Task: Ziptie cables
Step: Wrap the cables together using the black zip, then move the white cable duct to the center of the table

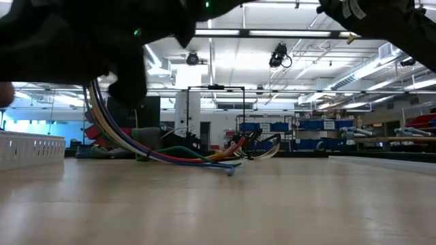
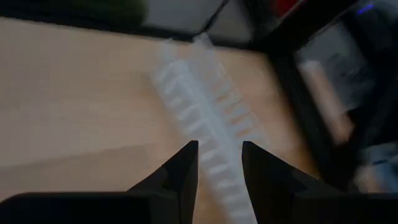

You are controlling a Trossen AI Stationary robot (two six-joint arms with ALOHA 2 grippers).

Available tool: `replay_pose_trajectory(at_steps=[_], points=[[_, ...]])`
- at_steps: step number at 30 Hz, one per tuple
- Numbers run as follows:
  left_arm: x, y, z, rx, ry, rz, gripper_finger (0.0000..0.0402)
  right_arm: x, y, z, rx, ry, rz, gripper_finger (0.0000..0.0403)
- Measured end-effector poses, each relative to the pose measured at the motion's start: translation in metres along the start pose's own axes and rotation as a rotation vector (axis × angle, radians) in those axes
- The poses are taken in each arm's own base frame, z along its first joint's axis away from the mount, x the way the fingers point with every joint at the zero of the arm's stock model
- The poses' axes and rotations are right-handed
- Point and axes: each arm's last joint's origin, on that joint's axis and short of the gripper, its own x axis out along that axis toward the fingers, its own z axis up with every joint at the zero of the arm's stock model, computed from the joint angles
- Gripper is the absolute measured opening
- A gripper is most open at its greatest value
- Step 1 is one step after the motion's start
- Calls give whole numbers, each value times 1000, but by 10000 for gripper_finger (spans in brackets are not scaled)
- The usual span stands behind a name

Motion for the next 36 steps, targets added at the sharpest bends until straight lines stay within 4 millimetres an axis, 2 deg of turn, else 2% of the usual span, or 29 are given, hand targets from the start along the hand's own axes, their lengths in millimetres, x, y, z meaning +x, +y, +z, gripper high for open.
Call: replay_pose_trajectory(at_steps=[2, 8, 12, 14, 18, 21, 27, 32, 36], points=[[0, 2, 0, 0, 3, 2, 0, 5, 1, -5, -78, -24, -59, 119], [0, 5, 1, 0, 6, -1, 0, 10, 2, -9, -119, -34, -76, 119], [1, 5, 1, -23, 15, -6, 0, 10, 1, -8, -81, -37, -82, 119], [1, 5, 1, -51, 11, -2, 0, 7, 0, -7, -28, 27, -92, 119], [1, 5, 1, -123, 16, -8, 0, -23, -10, -3, 77, 201, -58, 115], [0, 3, 0, -125, 44, -36, 0, -48, -19, 0, 145, 260, -38, 111], [2, -4, 4, -97, 15, -53, 5, -76, -22, -7, 272, 364, 38, 111], [5, -10, 1, -39, 85, -56, 44, -108, -23, -19, 333, 582, 67, 111], [7, -13, -2, -45, 148, -59, 90, -152, -36, -38, 477, 672, 54, 111]])
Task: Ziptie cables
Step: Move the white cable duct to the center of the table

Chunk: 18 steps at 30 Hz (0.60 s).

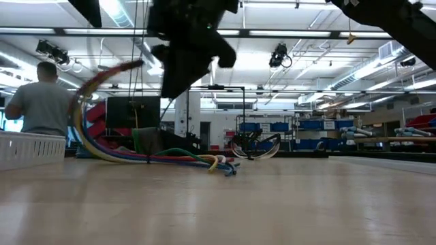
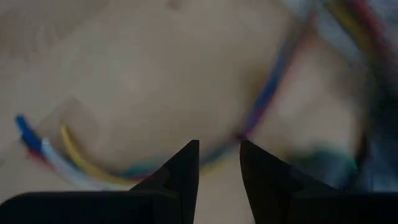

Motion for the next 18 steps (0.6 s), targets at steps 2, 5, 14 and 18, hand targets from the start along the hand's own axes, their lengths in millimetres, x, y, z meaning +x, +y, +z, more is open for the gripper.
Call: replay_pose_trajectory(at_steps=[2, 5, 14, 18], points=[[1, -2, -1, -27, 26, -14, 112, -19, -14, -19, 89, -9, 20, 111], [0, -5, -3, -70, 59, -33, 134, -42, -34, -47, 205, -68, 56, 111], [-10, -50, -13, 8, -19, -212, 153, -102, -75, -114, 371, -162, -19, 111], [-6, -68, -19, -147, 128, -273, 169, -126, -82, -136, 399, -209, -25, 111]])
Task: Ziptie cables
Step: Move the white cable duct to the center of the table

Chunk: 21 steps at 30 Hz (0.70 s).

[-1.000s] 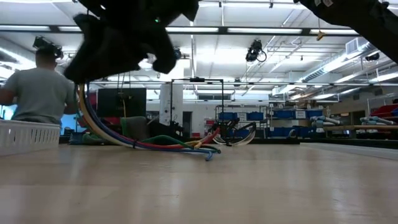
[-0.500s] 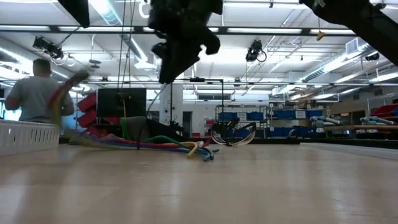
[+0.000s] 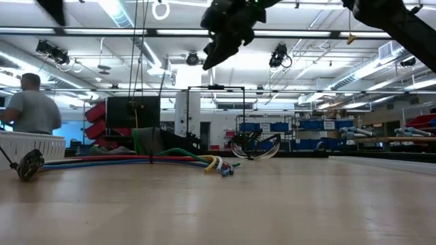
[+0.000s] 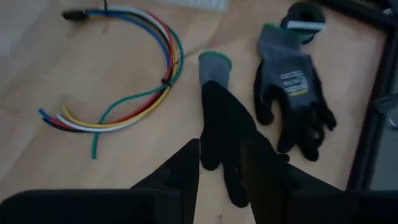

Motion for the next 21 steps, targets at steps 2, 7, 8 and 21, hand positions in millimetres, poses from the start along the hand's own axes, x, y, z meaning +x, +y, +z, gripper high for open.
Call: replay_pose_trajectory(at_steps=[2, 7, 8, 21], points=[[3, -5, -9, -74, 72, 10, 171, -11, -10, -9, 27, -28, 0, 111], [-1, -7, -45, -219, 190, 189, 169, -28, -32, -33, 115, -77, 19, 110], [-2, -4, -51, -275, 208, 248, 169, -30, -34, -37, 126, -80, 20, 110], [24, 66, -70, -744, 175, 297, 168, -19, -24, -27, 59, -91, 62, 110]])
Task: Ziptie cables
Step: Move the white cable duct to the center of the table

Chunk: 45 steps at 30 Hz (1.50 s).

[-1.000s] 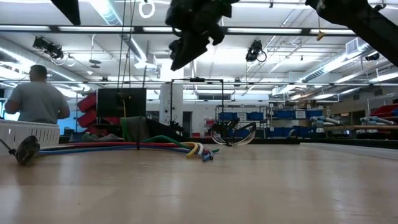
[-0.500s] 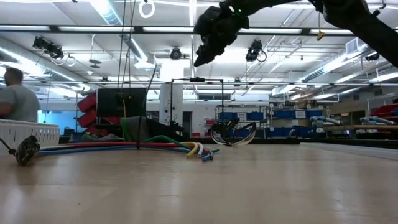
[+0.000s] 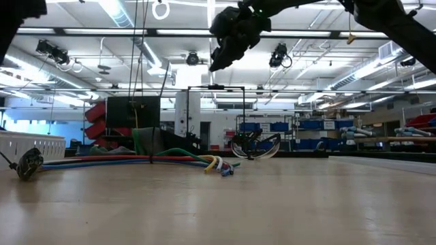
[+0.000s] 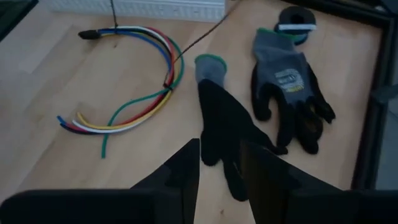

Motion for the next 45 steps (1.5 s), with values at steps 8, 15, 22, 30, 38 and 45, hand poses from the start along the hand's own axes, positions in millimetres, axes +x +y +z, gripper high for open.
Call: replay_pose_trajectory(at_steps=[8, 15, 22, 30, 38, 45], points=[[36, 7, 15, -105, 50, -78, 168, 7, 9, 7, -49, 3, 26, 110], [72, 15, 10, -111, 104, -34, 168, 9, 12, 8, -64, 8, 36, 110], [93, 16, 4, -94, 125, -76, 168, 9, 12, 8, -63, 14, 34, 110], [112, 15, -1, 18, 156, -154, 158, 13, 16, 12, -72, 36, 24, 110], [109, 13, 1, 127, 78, -183, 12, 13, 19, 13, -71, 114, -41, 111], [78, 9, 11, 178, -59, -157, 2, -31, 40, 29, -100, 69, -86, 111]])
